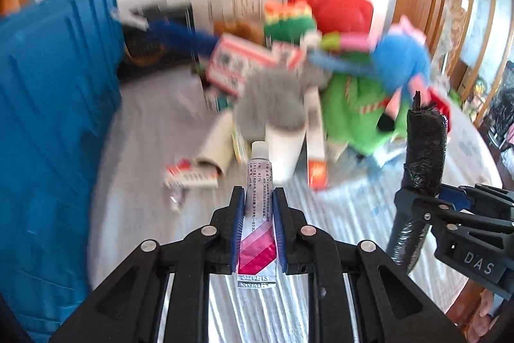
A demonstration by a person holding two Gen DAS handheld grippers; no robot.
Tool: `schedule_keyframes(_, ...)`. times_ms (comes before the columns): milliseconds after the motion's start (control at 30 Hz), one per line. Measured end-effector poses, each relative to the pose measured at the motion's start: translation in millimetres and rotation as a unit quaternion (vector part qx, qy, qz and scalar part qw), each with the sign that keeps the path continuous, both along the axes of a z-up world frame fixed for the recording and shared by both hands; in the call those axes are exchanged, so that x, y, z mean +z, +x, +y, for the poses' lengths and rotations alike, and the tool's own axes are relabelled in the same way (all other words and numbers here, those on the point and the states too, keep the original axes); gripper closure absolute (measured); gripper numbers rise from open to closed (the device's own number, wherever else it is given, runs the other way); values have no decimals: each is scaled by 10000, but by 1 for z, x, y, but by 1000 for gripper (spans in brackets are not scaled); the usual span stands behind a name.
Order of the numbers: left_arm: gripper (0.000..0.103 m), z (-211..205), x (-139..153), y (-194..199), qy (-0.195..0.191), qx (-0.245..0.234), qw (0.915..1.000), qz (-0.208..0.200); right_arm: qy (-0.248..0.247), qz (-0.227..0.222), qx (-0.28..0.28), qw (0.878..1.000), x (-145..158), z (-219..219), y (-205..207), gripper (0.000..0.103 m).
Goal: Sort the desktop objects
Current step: 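Carry the ointment tube and black roll over the blue crate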
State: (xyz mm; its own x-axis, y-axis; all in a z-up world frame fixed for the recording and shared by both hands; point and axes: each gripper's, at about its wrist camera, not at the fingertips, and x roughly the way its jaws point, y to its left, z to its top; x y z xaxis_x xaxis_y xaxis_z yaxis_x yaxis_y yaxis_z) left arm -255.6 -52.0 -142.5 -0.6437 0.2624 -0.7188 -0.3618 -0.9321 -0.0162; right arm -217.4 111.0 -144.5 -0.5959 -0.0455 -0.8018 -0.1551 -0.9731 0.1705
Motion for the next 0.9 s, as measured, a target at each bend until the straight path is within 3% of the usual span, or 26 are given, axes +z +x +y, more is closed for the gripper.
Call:
schedule_keyframes(133,85,-25,37,-4,129,148,9983,556,208,544,275,9979,60,-23,-1,70)
schedule_keyframes(367,85,-63,116,13,298,613,9858,1535,439,1462,794,9851,140,-69,-3,70)
schedule_keyframes(633,85,-139,195,32,364,1525,9588,2370,543,2274,1567,9596,214,-149,-18,70)
schedule_keyframes(900,85,-242,223,31,273,2591,9311,2554,543,2598,2401,9338,255,-260,-42,70)
